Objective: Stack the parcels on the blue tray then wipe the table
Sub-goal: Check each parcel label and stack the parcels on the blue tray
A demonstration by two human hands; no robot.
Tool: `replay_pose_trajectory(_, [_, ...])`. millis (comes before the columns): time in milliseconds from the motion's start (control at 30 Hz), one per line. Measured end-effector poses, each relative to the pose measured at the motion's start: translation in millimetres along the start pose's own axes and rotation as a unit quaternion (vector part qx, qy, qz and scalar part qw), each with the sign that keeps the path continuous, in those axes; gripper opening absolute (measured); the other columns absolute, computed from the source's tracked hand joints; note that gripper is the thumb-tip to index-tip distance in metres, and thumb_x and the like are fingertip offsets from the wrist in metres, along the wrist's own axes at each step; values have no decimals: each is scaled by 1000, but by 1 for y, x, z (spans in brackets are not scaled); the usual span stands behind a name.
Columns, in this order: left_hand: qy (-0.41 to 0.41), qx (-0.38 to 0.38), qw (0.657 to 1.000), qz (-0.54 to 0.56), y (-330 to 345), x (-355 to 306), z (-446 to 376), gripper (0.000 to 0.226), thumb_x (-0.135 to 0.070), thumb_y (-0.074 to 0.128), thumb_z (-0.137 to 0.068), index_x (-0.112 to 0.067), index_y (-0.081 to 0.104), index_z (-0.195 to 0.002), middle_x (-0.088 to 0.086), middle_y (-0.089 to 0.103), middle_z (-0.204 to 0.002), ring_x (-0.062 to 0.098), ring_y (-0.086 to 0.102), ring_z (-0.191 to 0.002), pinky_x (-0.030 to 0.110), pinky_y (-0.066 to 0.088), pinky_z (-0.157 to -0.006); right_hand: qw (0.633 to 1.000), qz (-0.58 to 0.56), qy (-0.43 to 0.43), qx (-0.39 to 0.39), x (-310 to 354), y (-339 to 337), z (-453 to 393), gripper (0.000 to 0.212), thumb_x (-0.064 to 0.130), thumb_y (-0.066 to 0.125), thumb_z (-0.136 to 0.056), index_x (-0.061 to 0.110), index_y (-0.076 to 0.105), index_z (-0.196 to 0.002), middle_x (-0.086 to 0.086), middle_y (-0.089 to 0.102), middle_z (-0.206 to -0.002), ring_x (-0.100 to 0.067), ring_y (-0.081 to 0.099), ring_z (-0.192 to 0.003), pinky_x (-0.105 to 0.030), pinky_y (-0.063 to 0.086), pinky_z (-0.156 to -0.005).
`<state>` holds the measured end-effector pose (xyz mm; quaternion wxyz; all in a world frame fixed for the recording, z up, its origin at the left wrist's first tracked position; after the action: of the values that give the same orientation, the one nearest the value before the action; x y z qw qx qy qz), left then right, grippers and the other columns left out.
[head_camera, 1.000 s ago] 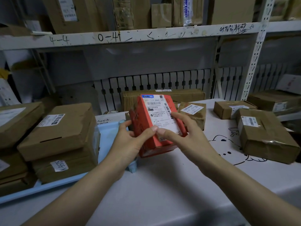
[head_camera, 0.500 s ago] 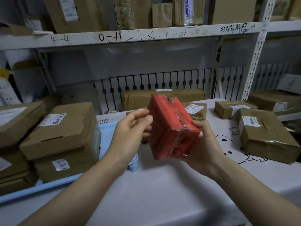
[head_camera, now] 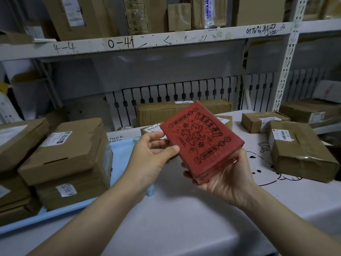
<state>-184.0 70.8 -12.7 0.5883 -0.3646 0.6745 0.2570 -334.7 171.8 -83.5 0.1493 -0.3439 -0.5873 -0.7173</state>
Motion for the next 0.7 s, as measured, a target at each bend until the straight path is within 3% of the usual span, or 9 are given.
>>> replay_pose_trajectory(233, [23,12,1000,13,8,-6,3,38,-5,76,-82,-17,58,-113,2,71,-103,0,69,-75,14,56,-67,1000,-13,-1,19,3,3,5,86,60,41,-70,4,61,-132,-36,59,-127,-48,66,-87,-43,53,-68])
replay_pose_trajectory(300, [24,12,1000,10,8,-6,4,39,-5,75,-83,-17,58,-115,3,70,-105,-2,69,-73,13,56,-67,1000,-21,0,9,5,2,5,83,60,37,-76,5,59,-135,-35,57,-132,-48,66,-91,-46,54,-68])
replay_pose_trajectory(400, [29,-13,999,-21,8,-6,5,43,-10,76,-83,-20,56,-120,0,64,-113,3,67,-86,13,53,-72,1000,-23,-16,-12,8,0,5,78,58,26,-86,9,56,-139,-32,56,-136,-48,60,-108,-50,56,-69])
replay_pose_trajectory(567, [112,-31,990,-77,13,-17,15,34,-18,78,-82,-27,61,-111,4,64,-95,2,57,-70,9,46,-62,996,5,-84,-37,18,9,7,67,51,24,-90,14,68,-125,-21,68,-125,-44,63,-116,-64,50,-91])
replay_pose_trajectory(633, [137,-8,987,-84,18,-23,21,35,-29,80,-79,-28,64,-110,-2,66,-99,6,58,-78,12,47,-68,992,42,-107,-56,21,14,6,69,53,24,-91,14,65,-129,-19,69,-125,-39,63,-117,-65,45,-99])
replay_pose_trajectory(700, [137,13,987,-86,23,-27,26,45,-43,77,-70,-31,65,-112,-8,67,-103,9,59,-86,20,52,-77,985,81,-131,-81,23,19,4,67,54,29,-91,13,64,-131,-17,70,-123,-34,64,-112,-57,48,-97])
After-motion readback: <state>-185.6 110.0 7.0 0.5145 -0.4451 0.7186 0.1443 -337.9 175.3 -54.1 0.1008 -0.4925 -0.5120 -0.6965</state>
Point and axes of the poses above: each hand's wrist, its own z-axis away from the middle knuckle, its own y-axis out of the palm, x = y × z, the point moved 3 cm from there along -z, towards the middle knuckle
